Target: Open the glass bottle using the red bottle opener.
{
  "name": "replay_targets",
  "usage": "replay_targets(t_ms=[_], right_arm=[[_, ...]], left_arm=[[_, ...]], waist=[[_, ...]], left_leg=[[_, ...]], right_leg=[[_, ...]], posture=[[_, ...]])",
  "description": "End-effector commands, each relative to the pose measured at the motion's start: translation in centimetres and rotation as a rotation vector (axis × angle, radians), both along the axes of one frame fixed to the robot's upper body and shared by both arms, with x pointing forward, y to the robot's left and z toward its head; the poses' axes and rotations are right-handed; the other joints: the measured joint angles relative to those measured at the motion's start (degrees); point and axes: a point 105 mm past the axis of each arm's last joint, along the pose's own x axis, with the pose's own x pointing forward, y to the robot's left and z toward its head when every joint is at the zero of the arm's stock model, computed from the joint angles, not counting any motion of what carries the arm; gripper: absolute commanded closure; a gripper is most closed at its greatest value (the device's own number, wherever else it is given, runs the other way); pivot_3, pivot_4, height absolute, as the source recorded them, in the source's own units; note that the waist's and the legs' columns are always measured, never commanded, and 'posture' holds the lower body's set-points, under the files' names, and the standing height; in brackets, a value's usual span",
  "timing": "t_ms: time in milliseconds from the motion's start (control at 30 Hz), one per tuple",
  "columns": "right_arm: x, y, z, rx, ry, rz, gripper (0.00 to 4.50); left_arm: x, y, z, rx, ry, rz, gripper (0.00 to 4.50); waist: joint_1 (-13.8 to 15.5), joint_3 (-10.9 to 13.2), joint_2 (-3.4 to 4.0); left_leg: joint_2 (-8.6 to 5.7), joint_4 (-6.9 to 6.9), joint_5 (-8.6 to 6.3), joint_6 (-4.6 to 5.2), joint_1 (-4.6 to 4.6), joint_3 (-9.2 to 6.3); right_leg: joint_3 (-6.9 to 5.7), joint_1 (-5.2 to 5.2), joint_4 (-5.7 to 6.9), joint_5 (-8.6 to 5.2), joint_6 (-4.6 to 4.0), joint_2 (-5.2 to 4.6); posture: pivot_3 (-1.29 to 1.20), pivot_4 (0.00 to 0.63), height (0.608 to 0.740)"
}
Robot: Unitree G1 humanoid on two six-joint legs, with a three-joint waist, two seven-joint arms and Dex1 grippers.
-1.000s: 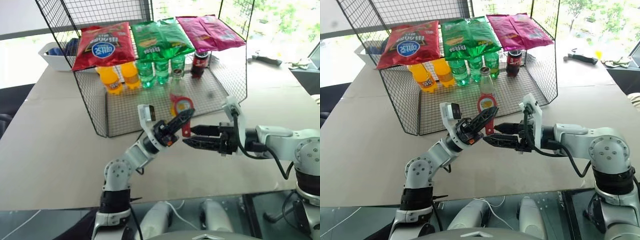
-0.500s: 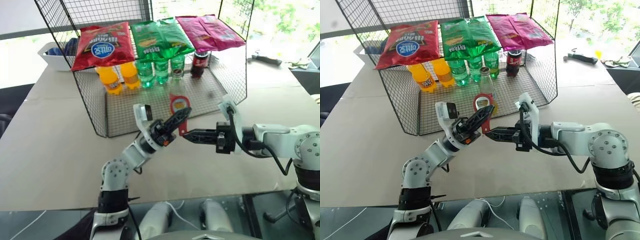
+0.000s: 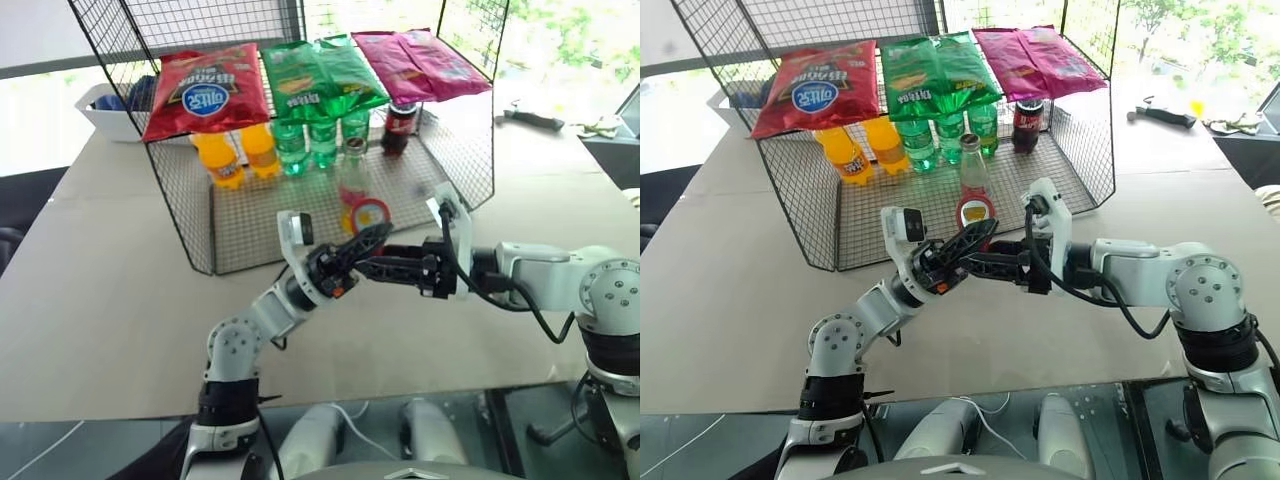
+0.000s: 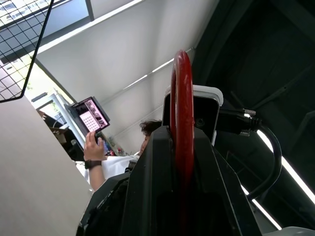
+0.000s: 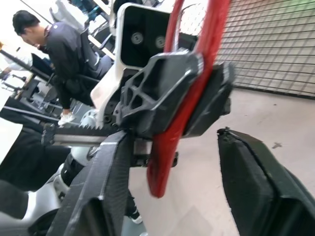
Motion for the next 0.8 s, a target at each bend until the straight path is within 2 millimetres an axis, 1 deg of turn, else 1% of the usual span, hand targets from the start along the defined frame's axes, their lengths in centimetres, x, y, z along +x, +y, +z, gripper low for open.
replay_targets(t_ms=[33,333,800], right_arm=[[-0.1,0.0,0.9,0.024,-0.025,-0.003,2.00],[-1.4,-1.0,0.1,-0.036,0.001,0.070,2.00],[-1.1,-0.2,0.7,0.015,0.035,0.064,2.00]], left_arm=[[-0.4,0.0,0.7,-0.023,-0.033,-0.013,4.50],[-0.3,0.1,0.8,-0.035,-0.036,-0.011,4.50],[-0.4,0.1,0.8,-0.035,-0.042,-0.018,4.50]], waist=[[0.0,0.0,0.00],[0.1,0.0,-0.01],[0.1,0.0,-0.02]], left_leg=[[0.00,0.00,0.00,0.00,0.00,0.00],[0.00,0.00,-0.01,0.02,-0.03,0.00],[0.01,-0.01,-0.01,0.02,-0.03,0.01]], right_leg=[[0.00,0.00,0.00,0.00,0.00,0.00],[-0.02,0.00,-0.04,0.00,0.00,0.00],[-0.01,0.00,-0.05,0.00,0.00,0.00]], posture=[[0.00,0.150,0.740],[0.00,0.150,0.740],[0.00,0.150,0.740]])
